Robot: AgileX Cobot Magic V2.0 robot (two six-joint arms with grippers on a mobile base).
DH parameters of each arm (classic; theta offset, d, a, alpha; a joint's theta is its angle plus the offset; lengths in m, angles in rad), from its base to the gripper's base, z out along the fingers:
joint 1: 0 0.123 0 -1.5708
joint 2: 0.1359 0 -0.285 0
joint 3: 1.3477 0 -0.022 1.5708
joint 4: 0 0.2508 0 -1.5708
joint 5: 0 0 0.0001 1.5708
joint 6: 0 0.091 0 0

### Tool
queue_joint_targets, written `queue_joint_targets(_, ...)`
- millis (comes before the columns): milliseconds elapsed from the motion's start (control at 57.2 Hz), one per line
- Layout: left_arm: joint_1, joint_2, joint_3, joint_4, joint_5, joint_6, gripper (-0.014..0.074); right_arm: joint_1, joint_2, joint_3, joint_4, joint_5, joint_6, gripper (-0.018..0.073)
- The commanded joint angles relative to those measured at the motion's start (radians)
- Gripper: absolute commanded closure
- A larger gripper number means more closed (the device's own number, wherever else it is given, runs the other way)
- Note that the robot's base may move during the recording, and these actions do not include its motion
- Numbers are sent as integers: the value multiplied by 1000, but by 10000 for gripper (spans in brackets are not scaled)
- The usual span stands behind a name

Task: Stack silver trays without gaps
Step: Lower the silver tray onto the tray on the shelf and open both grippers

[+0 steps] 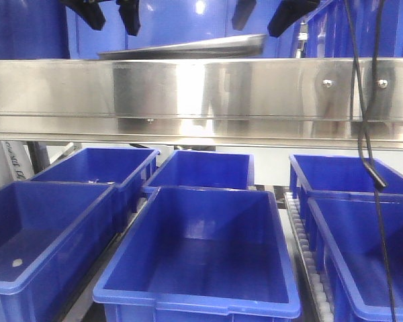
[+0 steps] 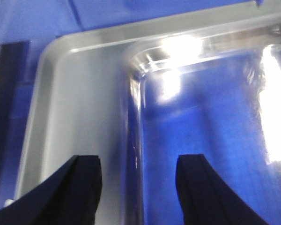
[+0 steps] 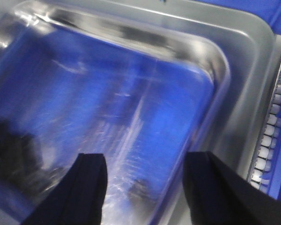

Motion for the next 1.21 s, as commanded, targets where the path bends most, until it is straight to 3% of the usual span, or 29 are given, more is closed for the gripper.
queue_joint_targets(0,7,-32,-9,24,-11,4,310,0,-28,-9,-22,-16,-11,284)
queue_joint_targets(157,17,-100,-38,24,12,4,311,0,-77,-9,-42,-18,-11,288)
queue_joint_targets(245,17,-148,-61,24,6,4,335,0,-115,-9,-42,-23,-11,354)
queue_joint_targets(297,19,-179,-80,28,0,4,415,0,-148,-9,-42,-23,-11,426)
queue_joint_targets(384,19,-227,-101,37,-2,4,624,0,-199,-9,-42,0,-18,587)
queue_joint_targets(419,19,-247,-104,41,1,4,624,0,-221,-9,-42,5,-28,660)
queue_joint_targets(629,19,-350,-104,44,19,4,608,0,-322,-9,-77,7,-57,630)
queue_joint_targets(839,19,-480,-52,44,-37,-4,608,9,-444,-7,-88,13,-98,640)
queue_joint_targets(996,19,-647,141,42,-151,-16,608,42,-569,56,-91,-39,-128,640)
queue_joint_targets(1188,19,-890,418,40,-258,-62,608,70,-797,317,-91,-181,-128,640)
